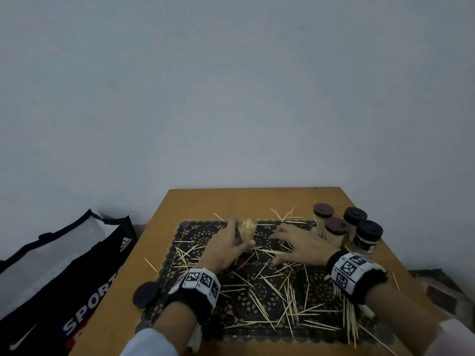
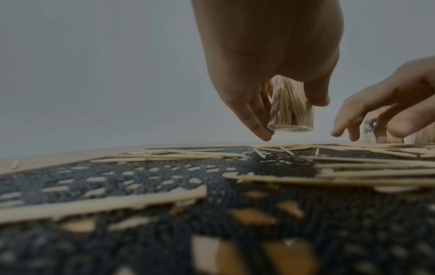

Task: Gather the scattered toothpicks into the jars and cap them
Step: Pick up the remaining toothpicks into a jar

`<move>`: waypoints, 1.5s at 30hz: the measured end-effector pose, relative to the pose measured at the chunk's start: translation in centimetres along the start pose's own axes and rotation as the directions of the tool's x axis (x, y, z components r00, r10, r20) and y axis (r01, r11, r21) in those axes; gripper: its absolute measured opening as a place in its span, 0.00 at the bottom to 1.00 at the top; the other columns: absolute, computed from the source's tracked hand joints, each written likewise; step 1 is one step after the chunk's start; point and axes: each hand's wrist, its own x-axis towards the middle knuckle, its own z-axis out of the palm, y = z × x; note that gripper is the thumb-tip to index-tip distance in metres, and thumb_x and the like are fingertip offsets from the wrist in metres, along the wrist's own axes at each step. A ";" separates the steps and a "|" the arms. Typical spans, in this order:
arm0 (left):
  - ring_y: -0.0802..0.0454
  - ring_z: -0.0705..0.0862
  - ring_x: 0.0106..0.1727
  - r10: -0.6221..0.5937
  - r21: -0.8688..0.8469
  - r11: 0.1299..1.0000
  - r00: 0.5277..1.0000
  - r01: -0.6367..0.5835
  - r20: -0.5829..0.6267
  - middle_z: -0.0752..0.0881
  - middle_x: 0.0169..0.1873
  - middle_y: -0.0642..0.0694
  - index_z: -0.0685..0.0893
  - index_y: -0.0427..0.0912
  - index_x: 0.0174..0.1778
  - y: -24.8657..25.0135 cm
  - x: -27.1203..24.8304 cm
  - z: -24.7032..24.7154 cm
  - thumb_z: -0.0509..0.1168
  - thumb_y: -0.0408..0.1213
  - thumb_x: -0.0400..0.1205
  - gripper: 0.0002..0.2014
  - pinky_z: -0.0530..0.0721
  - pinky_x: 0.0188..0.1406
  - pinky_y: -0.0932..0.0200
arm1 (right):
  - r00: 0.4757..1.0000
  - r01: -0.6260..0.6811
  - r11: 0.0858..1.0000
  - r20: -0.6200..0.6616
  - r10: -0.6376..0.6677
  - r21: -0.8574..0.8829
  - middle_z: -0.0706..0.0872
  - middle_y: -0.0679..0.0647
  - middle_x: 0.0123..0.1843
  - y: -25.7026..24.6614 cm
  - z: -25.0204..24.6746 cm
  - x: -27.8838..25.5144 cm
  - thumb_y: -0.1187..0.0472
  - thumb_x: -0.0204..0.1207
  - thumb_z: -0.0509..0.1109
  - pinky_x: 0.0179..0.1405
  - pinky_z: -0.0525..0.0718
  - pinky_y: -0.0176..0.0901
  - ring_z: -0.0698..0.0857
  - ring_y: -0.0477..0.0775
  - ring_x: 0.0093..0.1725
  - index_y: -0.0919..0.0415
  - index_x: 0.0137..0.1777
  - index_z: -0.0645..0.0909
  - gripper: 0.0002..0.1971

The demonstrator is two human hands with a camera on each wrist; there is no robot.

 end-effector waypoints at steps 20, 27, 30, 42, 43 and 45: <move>0.52 0.85 0.49 -0.030 0.041 0.999 0.998 0.028 0.058 0.86 0.53 0.50 0.66 0.51 0.65 0.2 0.0 -0.3 0.67 0.63 0.78 0.28 0.85 0.53 0.50 | 0.993 -0.103 0.993 0.062 0.100 0.058 0.79 0.45 0.55 1.7 -0.4 -0.4 0.36 0.67 0.76 0.45 0.74 0.35 0.77 0.46 0.55 0.54 0.65 0.84 0.30; 0.52 0.85 0.47 -0.038 0.033 0.999 0.997 0.036 0.067 0.87 0.52 0.50 0.67 0.51 0.65 0.3 -0.1 -0.3 0.67 0.63 0.77 0.28 0.85 0.52 0.50 | 0.999 0.035 0.999 0.020 -0.035 0.030 0.87 0.45 0.49 1.1 -0.9 -0.5 0.51 0.78 0.72 0.35 0.71 0.21 0.78 0.37 0.43 0.55 0.52 0.91 0.11; 0.52 0.86 0.48 -0.040 0.037 0.999 0.996 0.037 0.077 0.87 0.52 0.49 0.68 0.51 0.65 0.4 -0.1 -0.3 0.67 0.63 0.77 0.28 0.85 0.52 0.49 | 0.999 0.048 0.997 0.009 -0.047 -0.068 0.87 0.46 0.52 1.0 -0.7 -0.2 0.54 0.80 0.69 0.30 0.68 0.22 0.80 0.39 0.44 0.56 0.51 0.89 0.09; 0.54 0.85 0.45 -0.039 0.061 0.998 0.993 0.032 0.113 0.86 0.50 0.49 0.67 0.52 0.62 0.9 -0.3 -0.6 0.68 0.60 0.78 0.25 0.85 0.50 0.53 | 0.998 0.051 0.953 -0.023 -0.060 -0.297 0.82 0.49 0.48 0.3 0.2 0.1 0.55 0.80 0.60 0.36 0.71 0.42 0.82 0.51 0.45 0.55 0.47 0.76 0.06; 0.54 0.85 0.45 -0.039 0.065 0.997 0.993 0.032 0.114 0.86 0.49 0.50 0.67 0.53 0.61 0.8 -0.3 -0.6 0.68 0.60 0.78 0.25 0.85 0.50 0.52 | 0.996 0.046 0.956 -0.057 -0.065 -0.289 0.82 0.48 0.47 0.3 0.1 0.1 0.55 0.80 0.60 0.35 0.71 0.41 0.82 0.50 0.44 0.54 0.46 0.77 0.06; 0.52 0.85 0.47 -0.044 0.068 0.997 0.993 0.037 0.108 0.86 0.51 0.49 0.68 0.53 0.64 0.7 -0.3 -0.6 0.69 0.60 0.78 0.26 0.85 0.52 0.49 | 0.984 0.038 0.962 -0.157 -0.082 -0.269 0.82 0.47 0.45 0.3 0.0 0.1 0.56 0.79 0.63 0.33 0.73 0.42 0.82 0.49 0.41 0.55 0.44 0.77 0.05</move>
